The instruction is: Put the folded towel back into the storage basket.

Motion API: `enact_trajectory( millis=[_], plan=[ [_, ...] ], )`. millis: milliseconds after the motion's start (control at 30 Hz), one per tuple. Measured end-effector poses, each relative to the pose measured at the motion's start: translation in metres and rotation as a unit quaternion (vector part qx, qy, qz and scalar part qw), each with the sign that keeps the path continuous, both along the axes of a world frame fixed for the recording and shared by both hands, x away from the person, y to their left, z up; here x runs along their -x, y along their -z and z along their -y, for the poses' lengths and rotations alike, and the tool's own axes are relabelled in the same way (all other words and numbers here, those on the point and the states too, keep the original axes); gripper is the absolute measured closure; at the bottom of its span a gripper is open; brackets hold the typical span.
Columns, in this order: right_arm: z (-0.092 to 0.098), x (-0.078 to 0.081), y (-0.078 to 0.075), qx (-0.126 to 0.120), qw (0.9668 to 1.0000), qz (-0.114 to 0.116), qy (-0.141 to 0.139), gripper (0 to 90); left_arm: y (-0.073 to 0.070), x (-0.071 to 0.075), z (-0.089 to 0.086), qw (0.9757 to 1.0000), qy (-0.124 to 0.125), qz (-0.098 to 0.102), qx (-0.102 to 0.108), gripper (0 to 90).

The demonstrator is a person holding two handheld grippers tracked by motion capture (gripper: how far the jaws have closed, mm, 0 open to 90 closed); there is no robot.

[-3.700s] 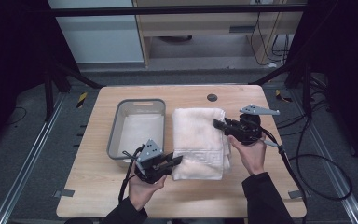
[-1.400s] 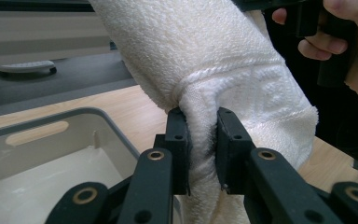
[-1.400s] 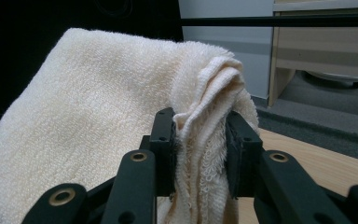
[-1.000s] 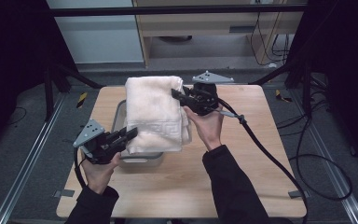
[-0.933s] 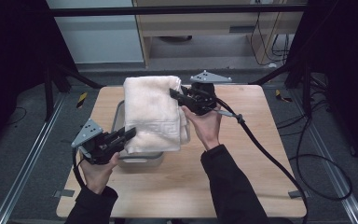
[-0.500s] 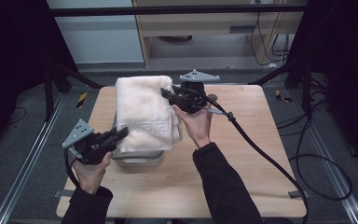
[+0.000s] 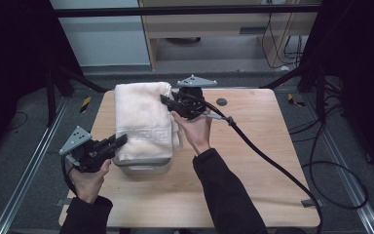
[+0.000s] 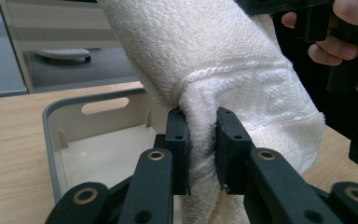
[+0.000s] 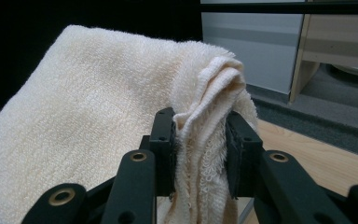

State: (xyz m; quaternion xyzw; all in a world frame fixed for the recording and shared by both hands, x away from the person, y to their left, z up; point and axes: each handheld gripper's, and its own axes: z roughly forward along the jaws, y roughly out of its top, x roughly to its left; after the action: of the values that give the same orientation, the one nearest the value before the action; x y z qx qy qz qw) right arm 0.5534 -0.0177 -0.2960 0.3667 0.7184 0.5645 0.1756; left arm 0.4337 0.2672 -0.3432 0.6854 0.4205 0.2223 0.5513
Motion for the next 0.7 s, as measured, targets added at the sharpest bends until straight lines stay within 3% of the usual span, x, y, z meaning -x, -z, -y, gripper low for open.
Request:
enact_trajectory(
  millis=[700],
  plan=[
    [-0.025,-0.029,0.047,0.013,0.9993,-0.036,0.004,68.1,0.033,-0.024,-0.015,0.9984,-0.021,-0.05,-0.015,76.5]
  ],
)
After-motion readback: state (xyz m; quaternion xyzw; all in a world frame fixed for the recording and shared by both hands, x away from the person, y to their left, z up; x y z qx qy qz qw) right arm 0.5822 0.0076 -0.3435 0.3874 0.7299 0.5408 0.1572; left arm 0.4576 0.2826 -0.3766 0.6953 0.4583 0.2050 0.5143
